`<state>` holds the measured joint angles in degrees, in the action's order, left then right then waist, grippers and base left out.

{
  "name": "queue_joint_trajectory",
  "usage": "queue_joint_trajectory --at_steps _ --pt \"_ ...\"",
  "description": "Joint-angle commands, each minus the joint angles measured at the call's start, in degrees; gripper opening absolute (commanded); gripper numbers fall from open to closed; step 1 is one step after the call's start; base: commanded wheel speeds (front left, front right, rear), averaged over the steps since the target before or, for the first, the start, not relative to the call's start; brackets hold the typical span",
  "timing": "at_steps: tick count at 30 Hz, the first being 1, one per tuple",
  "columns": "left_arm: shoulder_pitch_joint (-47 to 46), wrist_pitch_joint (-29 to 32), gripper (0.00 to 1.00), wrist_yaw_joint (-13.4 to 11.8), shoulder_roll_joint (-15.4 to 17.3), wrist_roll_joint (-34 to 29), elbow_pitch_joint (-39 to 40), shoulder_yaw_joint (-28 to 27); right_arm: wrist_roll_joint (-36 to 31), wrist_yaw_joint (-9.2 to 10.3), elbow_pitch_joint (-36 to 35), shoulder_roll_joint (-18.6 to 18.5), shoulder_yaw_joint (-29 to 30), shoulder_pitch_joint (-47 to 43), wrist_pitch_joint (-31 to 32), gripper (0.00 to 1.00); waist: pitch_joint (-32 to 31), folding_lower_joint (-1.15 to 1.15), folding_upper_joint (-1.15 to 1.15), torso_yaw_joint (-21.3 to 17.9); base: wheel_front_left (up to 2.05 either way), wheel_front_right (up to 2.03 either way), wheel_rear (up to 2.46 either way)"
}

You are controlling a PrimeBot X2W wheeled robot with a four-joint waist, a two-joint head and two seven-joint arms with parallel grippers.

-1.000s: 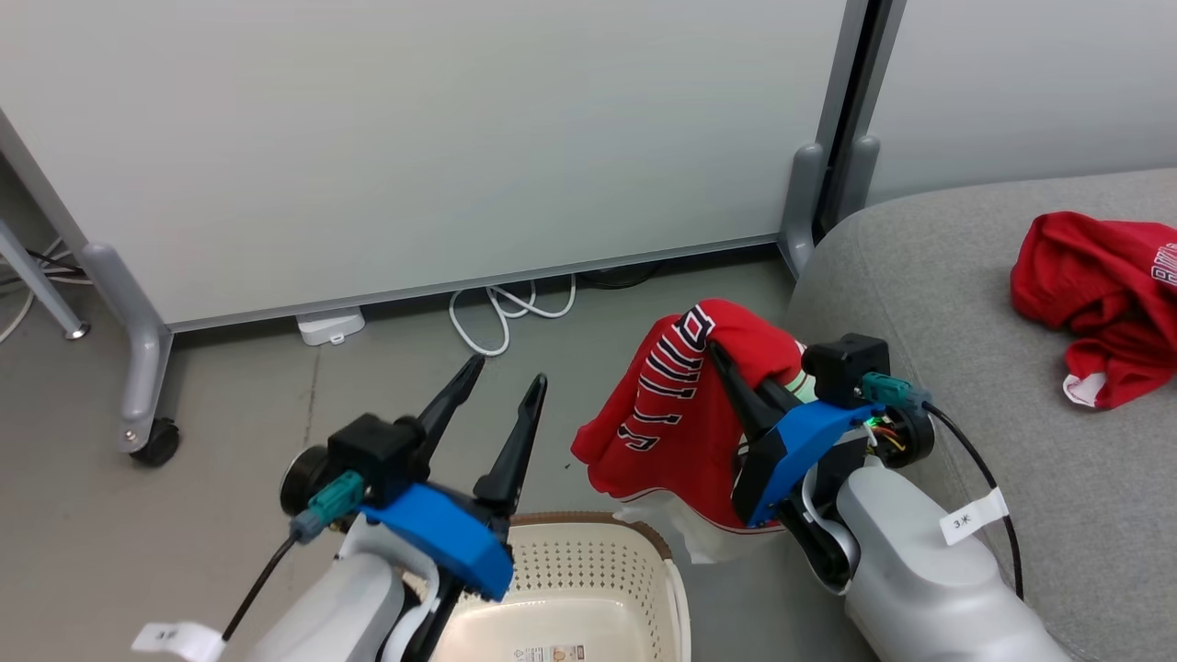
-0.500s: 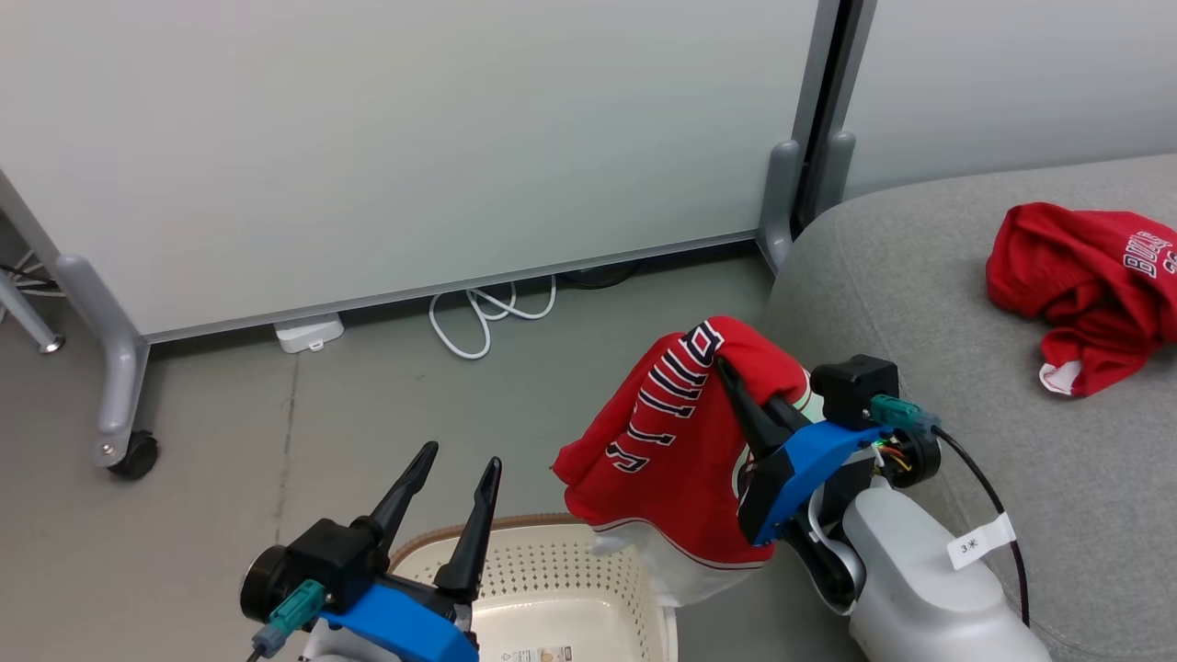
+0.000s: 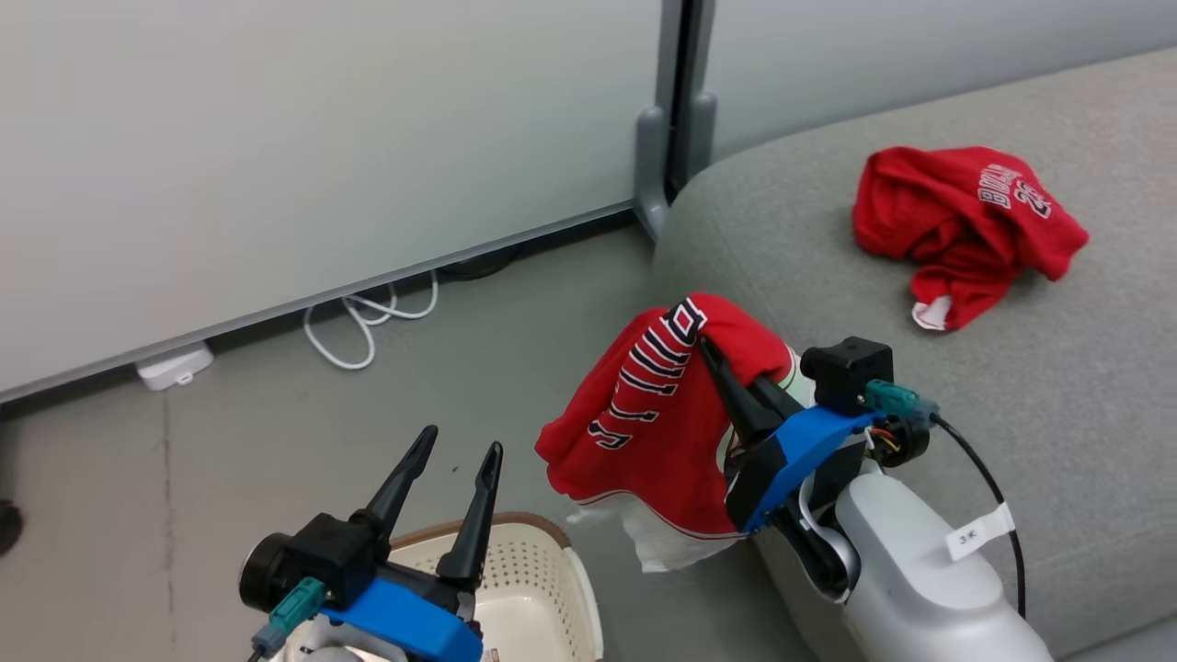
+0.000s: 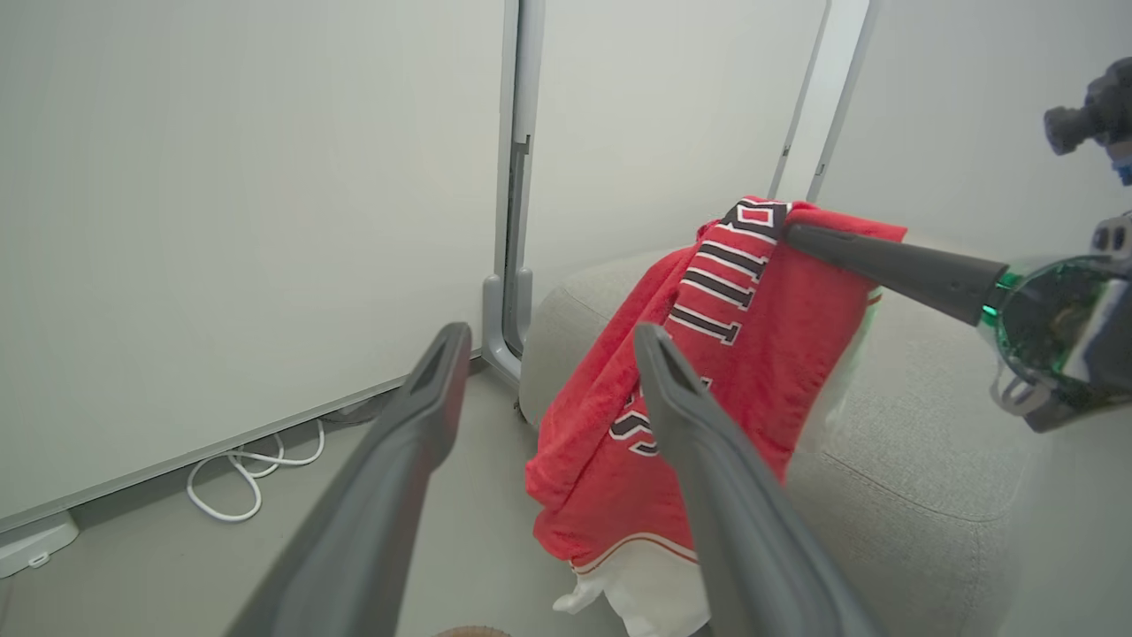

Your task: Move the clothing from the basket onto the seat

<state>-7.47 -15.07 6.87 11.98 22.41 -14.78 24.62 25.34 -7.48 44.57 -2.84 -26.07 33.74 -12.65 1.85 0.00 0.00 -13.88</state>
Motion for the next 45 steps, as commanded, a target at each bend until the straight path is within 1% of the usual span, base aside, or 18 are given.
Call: queue_joint_trajectory --at_steps 1,11,16,21,29,37,42,45 --pt "-0.60 -0.14 1.00 0.29 -0.08 -0.56 -0.01 -0.36 -0.22 -0.03 -0.83 -0.09 0.16 -0.55 0.05 0.00 0.98 0.00 0.00 -3.47 0.00 0.00 0.00" --pt "-1.14 -0.14 1.00 0.67 -0.28 -1.57 -0.59 -1.00 -1.07 -0.03 -4.32 -0.08 1.77 -2.20 0.67 0.00 3.08 0.00 0.00 -11.78 0.00 0.00 0.00" --pt "-1.13 -0.14 1.00 0.57 -0.23 -1.76 -0.67 -1.21 -1.63 -0.03 -5.83 -0.07 2.48 -3.19 1.00 0.00 3.86 0.00 0.00 -14.57 0.00 0.00 0.00" --pt "-0.81 -0.14 1.00 0.58 -0.14 -1.98 -0.49 -1.36 -1.42 -0.03 -7.15 -0.07 2.94 -3.98 1.25 0.00 4.35 0.00 0.00 -16.53 0.00 0.00 0.00" --pt "-1.89 -0.14 1.00 0.59 0.32 -1.59 -0.67 -0.70 -2.38 -0.03 -8.50 -0.07 4.53 -5.08 1.42 0.00 4.90 0.00 0.00 -17.07 0.00 0.00 0.00" --pt "-1.57 -0.15 1.00 0.60 0.25 -1.78 -0.64 -0.99 -2.40 -0.03 -9.71 -0.09 5.88 -5.12 1.78 0.00 5.23 0.00 0.00 -16.65 0.00 0.00 0.00" --pt "-2.04 -0.15 1.00 0.60 0.60 -2.54 0.10 -1.19 -2.91 -0.03 -10.49 -0.07 7.55 -2.28 1.79 0.00 6.92 0.00 0.00 -15.42 0.00 0.00 0.00" --pt "-3.41 -0.15 1.00 0.60 1.33 -3.01 0.66 -0.88 -4.31 -0.03 -10.90 -0.07 10.41 0.78 1.49 0.00 9.30 0.00 0.00 -14.22 0.00 0.00 0.00"
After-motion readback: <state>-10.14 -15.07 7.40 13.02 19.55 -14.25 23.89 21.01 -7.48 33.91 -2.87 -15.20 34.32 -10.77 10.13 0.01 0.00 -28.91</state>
